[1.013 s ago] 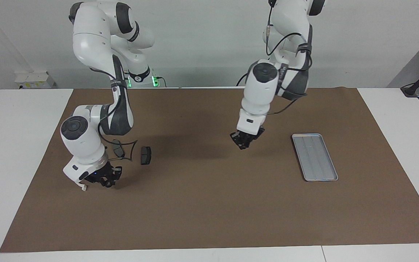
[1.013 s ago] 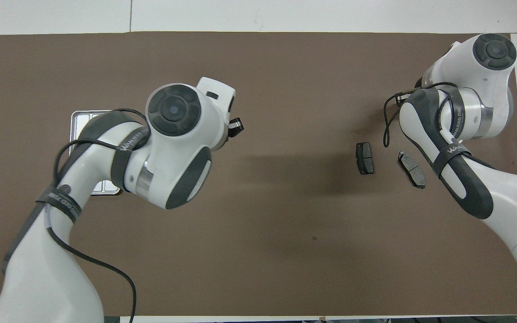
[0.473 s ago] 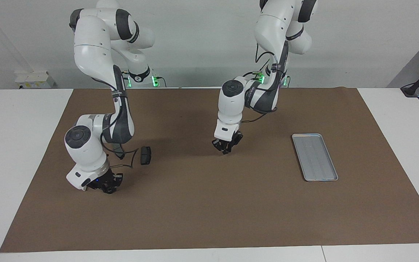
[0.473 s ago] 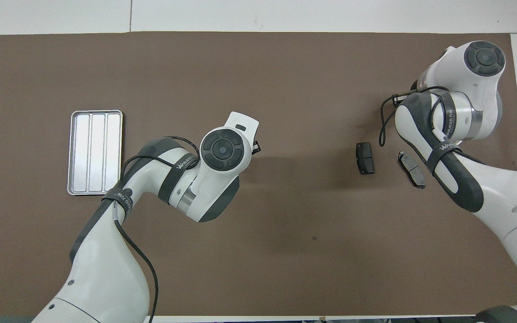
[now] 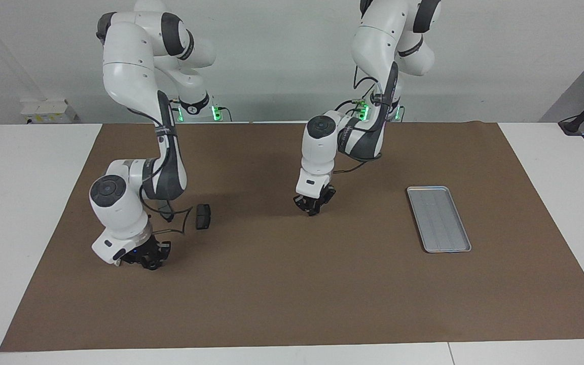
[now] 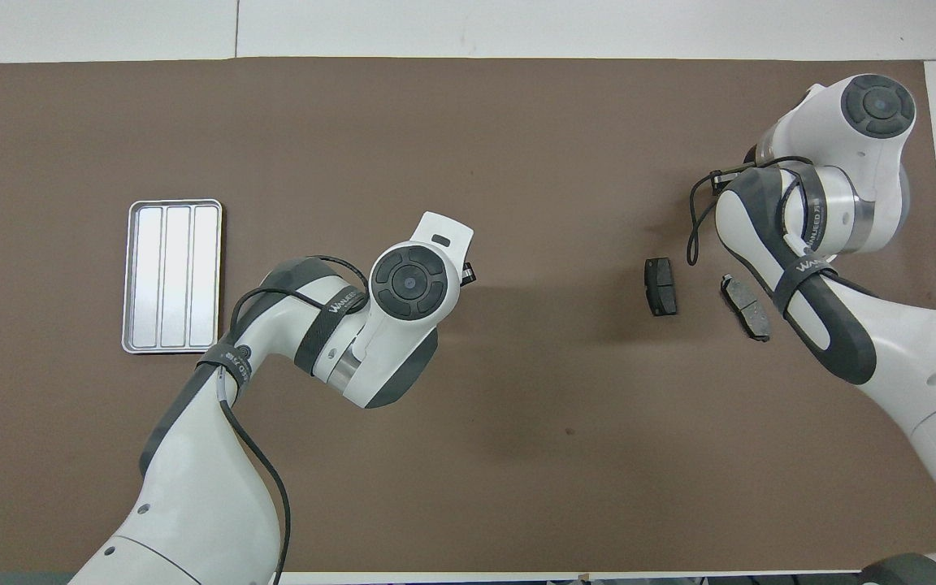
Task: Place bearing gear from tray to pile
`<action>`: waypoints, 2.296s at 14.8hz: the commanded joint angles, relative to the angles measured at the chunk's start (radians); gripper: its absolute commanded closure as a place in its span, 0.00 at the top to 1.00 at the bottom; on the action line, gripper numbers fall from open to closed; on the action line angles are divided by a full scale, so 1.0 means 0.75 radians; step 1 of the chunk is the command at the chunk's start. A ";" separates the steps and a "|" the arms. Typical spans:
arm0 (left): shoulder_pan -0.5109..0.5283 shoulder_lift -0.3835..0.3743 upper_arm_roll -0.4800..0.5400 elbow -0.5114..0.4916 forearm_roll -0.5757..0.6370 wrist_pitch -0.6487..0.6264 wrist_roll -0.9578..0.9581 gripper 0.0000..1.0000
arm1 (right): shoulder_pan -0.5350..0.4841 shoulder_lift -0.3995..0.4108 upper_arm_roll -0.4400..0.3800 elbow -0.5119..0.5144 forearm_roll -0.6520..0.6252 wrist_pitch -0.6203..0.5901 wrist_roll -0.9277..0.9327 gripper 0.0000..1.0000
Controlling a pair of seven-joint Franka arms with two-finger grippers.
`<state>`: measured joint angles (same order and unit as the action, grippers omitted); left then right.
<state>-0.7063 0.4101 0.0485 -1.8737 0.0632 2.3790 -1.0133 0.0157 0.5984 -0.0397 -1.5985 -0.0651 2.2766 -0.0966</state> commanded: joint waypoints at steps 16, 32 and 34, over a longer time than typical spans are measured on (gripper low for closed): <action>0.088 -0.098 0.062 0.164 0.075 -0.160 0.062 1.00 | 0.439 -0.329 0.030 0.064 0.013 -0.569 0.966 1.00; 0.899 -0.600 0.072 0.617 -0.089 -0.963 1.222 1.00 | 0.850 0.014 0.061 0.192 -0.069 -0.283 1.879 1.00; 0.880 -0.602 0.054 0.611 -0.082 -1.024 1.269 1.00 | 0.861 0.057 0.061 0.190 -0.069 -0.191 1.935 1.00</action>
<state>-0.0459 -0.0532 0.1086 -1.4246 -0.0127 1.6607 -0.0963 0.6608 0.5979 0.0073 -1.4966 -0.1010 2.0987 1.3102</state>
